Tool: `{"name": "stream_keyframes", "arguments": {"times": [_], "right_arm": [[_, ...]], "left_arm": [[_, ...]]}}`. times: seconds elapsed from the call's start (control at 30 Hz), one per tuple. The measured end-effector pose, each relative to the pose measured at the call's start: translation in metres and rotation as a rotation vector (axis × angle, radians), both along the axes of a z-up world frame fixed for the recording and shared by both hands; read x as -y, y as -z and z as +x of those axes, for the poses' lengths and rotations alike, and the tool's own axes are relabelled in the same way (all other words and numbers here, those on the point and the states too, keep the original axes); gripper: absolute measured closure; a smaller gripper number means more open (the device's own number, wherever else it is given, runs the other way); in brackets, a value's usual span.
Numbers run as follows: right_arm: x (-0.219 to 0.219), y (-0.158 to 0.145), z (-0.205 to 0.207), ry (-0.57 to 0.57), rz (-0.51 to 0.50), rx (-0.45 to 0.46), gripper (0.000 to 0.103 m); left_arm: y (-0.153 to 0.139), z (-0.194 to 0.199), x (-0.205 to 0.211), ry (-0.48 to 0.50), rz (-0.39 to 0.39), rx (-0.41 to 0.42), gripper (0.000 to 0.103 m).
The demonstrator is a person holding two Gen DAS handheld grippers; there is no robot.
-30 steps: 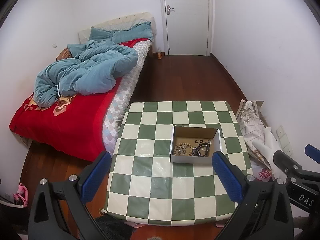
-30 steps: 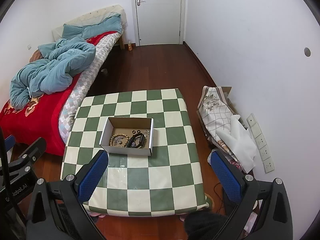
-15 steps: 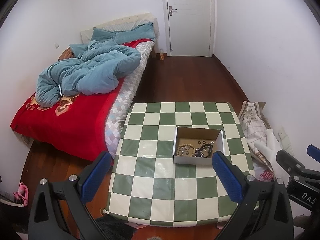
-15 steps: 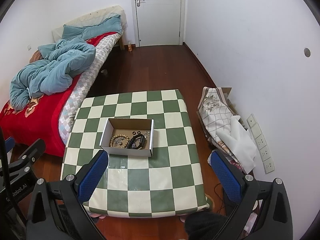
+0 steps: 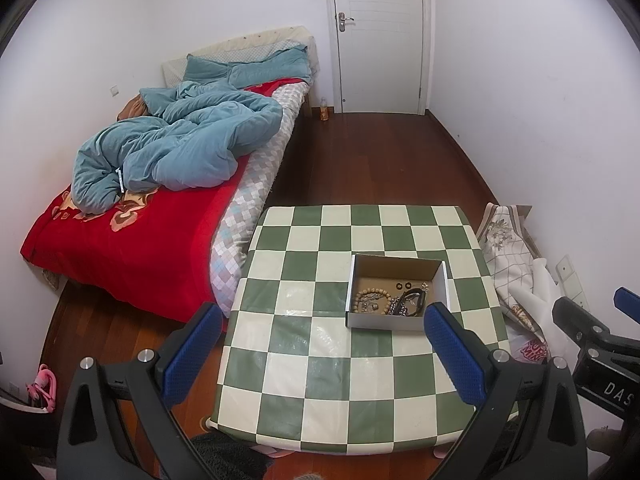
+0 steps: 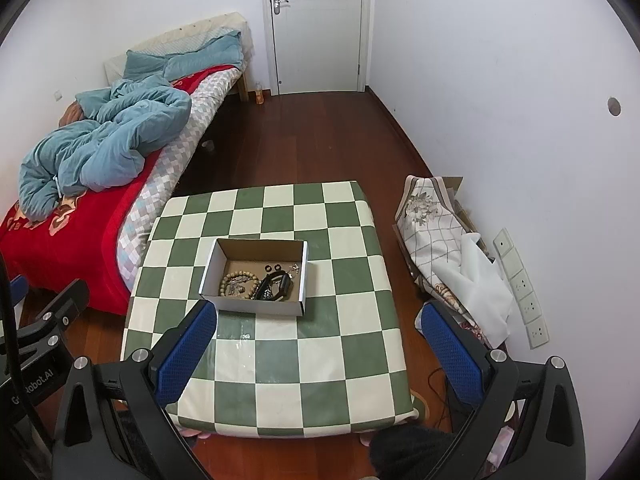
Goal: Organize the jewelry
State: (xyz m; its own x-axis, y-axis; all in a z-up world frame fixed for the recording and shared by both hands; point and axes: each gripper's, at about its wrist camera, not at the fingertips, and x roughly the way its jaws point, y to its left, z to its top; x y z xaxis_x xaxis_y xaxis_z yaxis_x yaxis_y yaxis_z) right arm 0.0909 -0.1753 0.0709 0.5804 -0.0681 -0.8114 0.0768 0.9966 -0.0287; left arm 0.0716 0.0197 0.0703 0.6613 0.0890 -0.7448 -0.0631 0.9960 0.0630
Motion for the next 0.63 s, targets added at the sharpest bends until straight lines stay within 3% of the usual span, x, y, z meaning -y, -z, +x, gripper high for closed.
{"name": "stream_keyframes", "arguments": {"times": [0.63], "right_arm": [[-0.0028,-0.0029,0.0030,0.001,-0.004,0.000,0.000]], "left_arm": [[-0.0018,0.0010,-0.0006,-0.004,0.001,0.000,0.000]]}}
